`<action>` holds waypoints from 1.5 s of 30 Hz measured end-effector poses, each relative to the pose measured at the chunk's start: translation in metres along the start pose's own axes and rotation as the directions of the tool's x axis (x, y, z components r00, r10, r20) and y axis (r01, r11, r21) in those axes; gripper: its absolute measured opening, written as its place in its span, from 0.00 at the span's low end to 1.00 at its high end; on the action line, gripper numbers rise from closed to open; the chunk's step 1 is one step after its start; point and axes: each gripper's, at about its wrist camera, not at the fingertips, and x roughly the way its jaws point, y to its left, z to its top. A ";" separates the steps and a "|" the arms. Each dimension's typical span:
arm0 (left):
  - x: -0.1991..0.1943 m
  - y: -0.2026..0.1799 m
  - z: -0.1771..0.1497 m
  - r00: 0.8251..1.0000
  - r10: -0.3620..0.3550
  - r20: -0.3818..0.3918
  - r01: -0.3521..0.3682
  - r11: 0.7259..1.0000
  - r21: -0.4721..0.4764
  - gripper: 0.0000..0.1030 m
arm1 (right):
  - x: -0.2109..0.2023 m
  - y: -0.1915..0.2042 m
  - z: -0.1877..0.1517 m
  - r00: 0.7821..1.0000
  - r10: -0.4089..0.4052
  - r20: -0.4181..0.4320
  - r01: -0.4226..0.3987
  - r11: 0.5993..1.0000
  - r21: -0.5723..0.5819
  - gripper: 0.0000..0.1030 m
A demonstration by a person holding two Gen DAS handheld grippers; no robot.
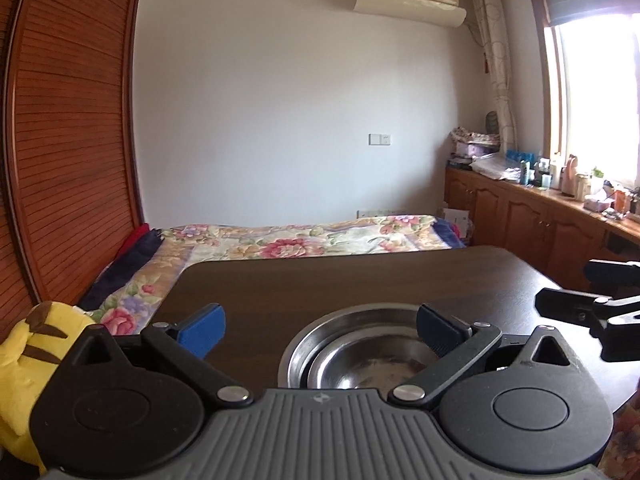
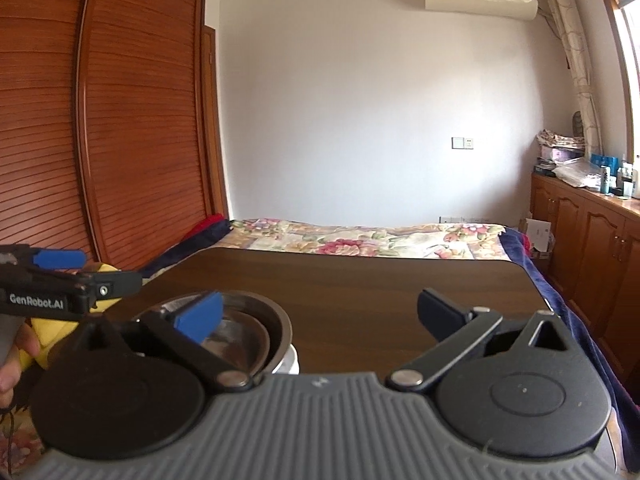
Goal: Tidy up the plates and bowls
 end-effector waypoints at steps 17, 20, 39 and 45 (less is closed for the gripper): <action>-0.013 -0.012 -0.028 1.000 0.025 -0.014 -0.025 1.000 0.002 1.00 | -0.008 -0.001 -0.021 0.998 -0.068 -0.003 0.068 0.997 0.040 1.00; -0.014 -0.016 -0.037 1.000 0.027 -0.016 -0.027 1.000 0.011 1.00 | -0.009 -0.002 -0.028 0.997 -0.080 -0.014 0.081 0.996 0.049 1.00; -0.006 -0.014 -0.058 0.998 0.043 -0.043 -0.043 0.999 0.004 1.00 | -0.002 -0.007 -0.051 0.991 -0.133 -0.029 0.134 0.990 0.035 1.00; -0.007 -0.014 -0.057 0.998 0.044 -0.041 -0.044 0.999 0.003 1.00 | -0.003 -0.006 -0.051 0.991 -0.134 -0.024 0.135 0.990 0.032 1.00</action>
